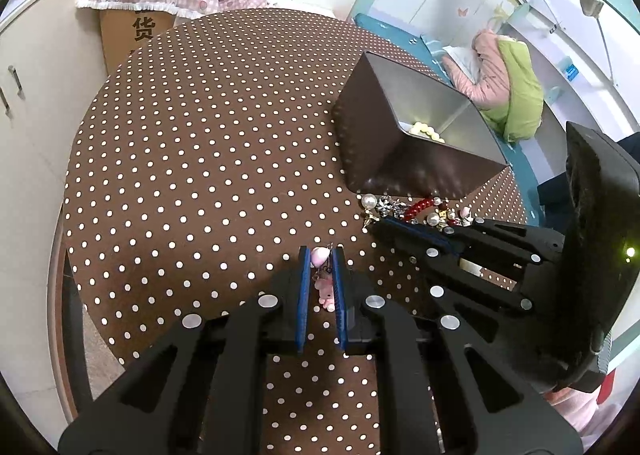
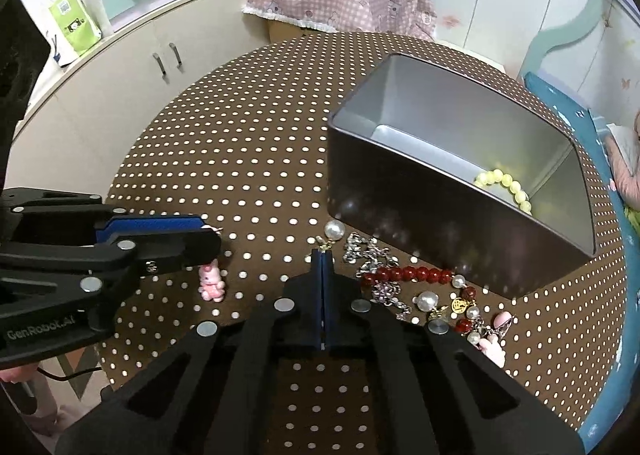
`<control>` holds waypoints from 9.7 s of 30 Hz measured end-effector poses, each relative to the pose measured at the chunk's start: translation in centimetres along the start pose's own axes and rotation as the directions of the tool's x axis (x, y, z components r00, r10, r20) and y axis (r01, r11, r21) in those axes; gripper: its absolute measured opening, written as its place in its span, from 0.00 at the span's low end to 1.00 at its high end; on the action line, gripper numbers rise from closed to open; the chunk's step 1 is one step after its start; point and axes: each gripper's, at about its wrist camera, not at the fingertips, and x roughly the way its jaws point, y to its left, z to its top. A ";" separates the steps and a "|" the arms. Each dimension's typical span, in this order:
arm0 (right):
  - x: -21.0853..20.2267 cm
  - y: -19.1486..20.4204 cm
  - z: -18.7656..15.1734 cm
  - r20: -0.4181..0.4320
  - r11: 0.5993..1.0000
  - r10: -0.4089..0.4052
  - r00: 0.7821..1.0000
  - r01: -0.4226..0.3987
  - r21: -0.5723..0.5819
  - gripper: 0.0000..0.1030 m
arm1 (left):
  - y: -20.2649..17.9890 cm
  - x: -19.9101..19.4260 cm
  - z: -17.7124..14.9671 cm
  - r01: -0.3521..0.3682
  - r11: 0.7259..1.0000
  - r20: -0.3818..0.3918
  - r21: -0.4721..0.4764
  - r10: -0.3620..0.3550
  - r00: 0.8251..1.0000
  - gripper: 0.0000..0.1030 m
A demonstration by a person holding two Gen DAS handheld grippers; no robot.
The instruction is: Organize jewelry
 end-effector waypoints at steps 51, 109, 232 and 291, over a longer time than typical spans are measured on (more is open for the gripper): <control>-7.8 -4.2 0.2 0.224 0.994 -0.007 0.974 -0.016 0.104 0.06 | -7.6 -1.7 5.0 0.028 0.986 0.095 0.164 -0.044 0.994 0.11; -8.4 -9.8 -2.0 0.218 0.978 -0.019 0.976 -0.027 0.207 0.22 | -9.5 1.3 4.1 -0.035 0.983 0.086 0.179 0.019 0.996 0.25; -11.2 -11.2 -3.9 0.301 0.983 -0.043 0.953 -0.013 0.183 0.10 | -12.2 -0.4 5.1 -0.040 0.983 0.099 0.179 0.022 0.995 0.07; -7.2 -11.0 3.0 0.236 0.983 -0.033 0.971 -0.011 0.185 0.32 | -8.3 3.1 9.9 0.048 0.994 0.066 0.093 -0.054 0.996 0.09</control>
